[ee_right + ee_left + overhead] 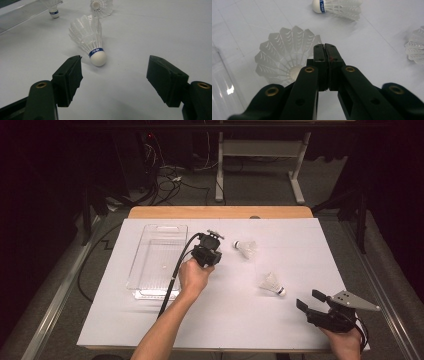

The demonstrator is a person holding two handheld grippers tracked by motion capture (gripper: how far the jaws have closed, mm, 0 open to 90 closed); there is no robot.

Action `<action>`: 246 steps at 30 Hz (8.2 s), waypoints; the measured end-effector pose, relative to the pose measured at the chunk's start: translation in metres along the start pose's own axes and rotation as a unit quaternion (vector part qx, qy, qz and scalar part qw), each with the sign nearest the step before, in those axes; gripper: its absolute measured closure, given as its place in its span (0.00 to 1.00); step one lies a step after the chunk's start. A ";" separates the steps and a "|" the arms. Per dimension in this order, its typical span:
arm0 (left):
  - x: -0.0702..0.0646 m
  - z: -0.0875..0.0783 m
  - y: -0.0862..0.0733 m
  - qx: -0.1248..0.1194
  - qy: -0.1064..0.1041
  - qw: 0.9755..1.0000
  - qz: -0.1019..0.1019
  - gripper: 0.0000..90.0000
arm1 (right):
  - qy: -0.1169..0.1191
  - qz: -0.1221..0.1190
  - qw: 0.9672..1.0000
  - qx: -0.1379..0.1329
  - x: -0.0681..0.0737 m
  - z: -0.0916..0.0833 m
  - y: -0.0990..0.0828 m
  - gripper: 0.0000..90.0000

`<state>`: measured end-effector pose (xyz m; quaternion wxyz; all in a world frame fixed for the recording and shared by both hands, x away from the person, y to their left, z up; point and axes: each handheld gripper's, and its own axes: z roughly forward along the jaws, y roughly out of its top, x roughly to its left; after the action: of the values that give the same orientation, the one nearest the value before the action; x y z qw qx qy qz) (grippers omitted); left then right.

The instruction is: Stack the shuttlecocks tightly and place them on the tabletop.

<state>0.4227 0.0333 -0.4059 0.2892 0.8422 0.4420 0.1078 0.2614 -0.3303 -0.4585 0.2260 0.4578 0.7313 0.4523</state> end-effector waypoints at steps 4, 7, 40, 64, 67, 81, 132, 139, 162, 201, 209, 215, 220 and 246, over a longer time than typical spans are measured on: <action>-0.002 0.004 0.000 0.001 -0.008 1.000 0.001 0.99 | 0.000 -0.001 1.000 0.000 0.000 0.000 0.000 0.32; -0.005 0.008 0.001 0.004 -0.014 1.000 0.000 0.99 | 0.000 0.000 1.000 0.000 0.000 0.000 0.000 0.32; -0.021 0.043 0.003 0.029 -0.019 0.999 -0.003 0.99 | 0.002 0.000 1.000 0.001 0.000 0.000 0.000 0.32; -0.027 0.064 0.006 0.040 0.016 0.999 0.005 0.99 | 0.004 0.000 1.000 0.002 0.000 0.000 0.000 0.32; -0.028 0.064 0.006 0.039 0.013 0.999 0.005 0.96 | 0.004 -0.001 1.000 0.002 0.000 0.000 0.000 0.32; -0.028 0.059 0.007 0.025 -0.004 1.000 0.008 0.89 | 0.005 0.001 1.000 0.003 0.000 0.001 0.000 0.32; -0.036 0.030 0.002 -0.013 -0.067 0.998 0.013 0.58 | 0.003 0.001 1.000 0.005 0.000 0.001 0.000 0.32; -0.039 0.025 0.000 -0.011 -0.062 0.998 0.023 0.54 | 0.003 0.001 1.000 0.005 0.000 0.001 0.000 0.32; -0.041 0.011 -0.016 -0.025 -0.050 0.998 0.042 0.47 | 0.002 0.000 1.000 0.006 0.000 0.002 0.000 0.32; -0.044 -0.008 -0.042 -0.028 -0.055 0.997 0.056 0.39 | 0.001 0.001 1.000 0.006 0.000 0.002 0.000 0.32; -0.042 -0.011 -0.046 -0.023 -0.052 0.997 0.058 0.40 | 0.001 0.001 1.000 0.006 0.000 0.002 0.000 0.32; -0.041 -0.015 -0.051 -0.028 -0.054 0.997 0.056 0.40 | 0.001 0.001 1.000 0.007 0.001 0.002 0.000 0.32; -0.038 -0.018 -0.056 -0.031 -0.056 0.997 0.053 0.40 | 0.000 -0.001 1.000 0.007 0.000 0.002 0.000 0.32; -0.035 -0.031 -0.078 -0.045 -0.062 0.996 0.050 0.41 | -0.001 0.001 1.000 0.006 0.001 0.001 0.000 0.32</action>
<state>0.3353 0.0515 -0.4232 0.3480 0.8545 0.3752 0.0890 0.2620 -0.3290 -0.4592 0.2235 0.4606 0.7332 0.4476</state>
